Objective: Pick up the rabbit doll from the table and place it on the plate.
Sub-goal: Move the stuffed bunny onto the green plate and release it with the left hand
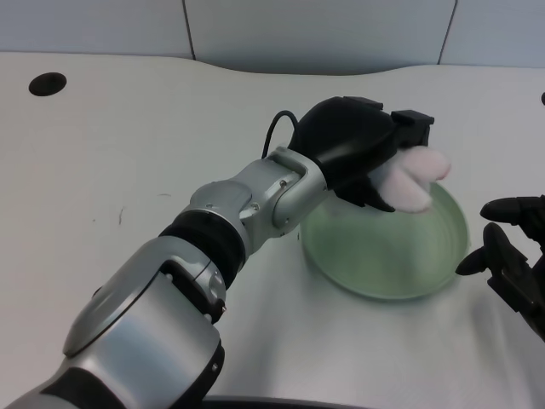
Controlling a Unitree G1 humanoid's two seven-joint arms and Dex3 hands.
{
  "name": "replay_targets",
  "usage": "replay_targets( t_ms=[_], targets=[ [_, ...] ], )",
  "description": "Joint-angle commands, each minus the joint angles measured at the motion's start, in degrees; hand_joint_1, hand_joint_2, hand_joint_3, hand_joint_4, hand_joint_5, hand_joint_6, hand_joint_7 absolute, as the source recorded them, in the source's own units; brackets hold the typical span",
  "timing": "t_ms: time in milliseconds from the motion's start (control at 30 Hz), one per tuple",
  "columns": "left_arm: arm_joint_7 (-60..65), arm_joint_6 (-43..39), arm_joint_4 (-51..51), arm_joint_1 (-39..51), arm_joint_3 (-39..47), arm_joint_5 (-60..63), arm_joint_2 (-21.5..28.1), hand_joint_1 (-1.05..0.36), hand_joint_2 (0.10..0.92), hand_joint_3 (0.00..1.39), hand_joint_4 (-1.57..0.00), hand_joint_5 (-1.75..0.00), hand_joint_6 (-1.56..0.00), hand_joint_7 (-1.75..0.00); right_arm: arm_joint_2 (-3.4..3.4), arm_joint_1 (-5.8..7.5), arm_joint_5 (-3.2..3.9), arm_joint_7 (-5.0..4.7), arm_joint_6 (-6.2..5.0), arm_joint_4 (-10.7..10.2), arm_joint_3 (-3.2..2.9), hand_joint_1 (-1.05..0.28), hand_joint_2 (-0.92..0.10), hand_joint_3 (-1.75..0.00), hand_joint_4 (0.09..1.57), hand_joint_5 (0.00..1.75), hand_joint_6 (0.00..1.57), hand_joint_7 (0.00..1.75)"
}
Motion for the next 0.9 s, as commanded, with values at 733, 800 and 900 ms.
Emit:
replay_targets(
  t_ms=[733, 800, 900],
  targets=[
    [-8.03, 3.40, 1.48, -0.05, -4.26, 2.01, -0.03, -0.62, 0.903, 0.01, -0.28, -0.40, -0.40, -0.09, 1.23, 1.39, 0.97, 0.59, -0.56, -1.57, 0.76, -0.28, -0.92, -0.66, 0.40, 1.75, 0.05, 1.74],
    [-7.90, 3.73, 1.49, -0.36, -4.76, 2.45, 0.13, -0.66, 0.916, 0.02, -0.14, -0.32, -0.30, -0.03, 1.01, 1.31, 0.35, 0.70, -0.95, -1.36, 0.93, -0.28, -0.92, -0.66, 0.40, 1.75, 0.04, 1.74],
    [-6.83, 3.87, 1.49, -0.59, -5.56, 3.28, 0.33, -0.74, 0.921, 0.03, -0.02, -0.17, -0.16, -0.01, 1.16, 1.16, 0.23, 0.41, -0.52, -1.39, 0.83, -0.27, -0.92, -0.66, 0.39, 1.75, 0.04, 1.75]
  ],
)
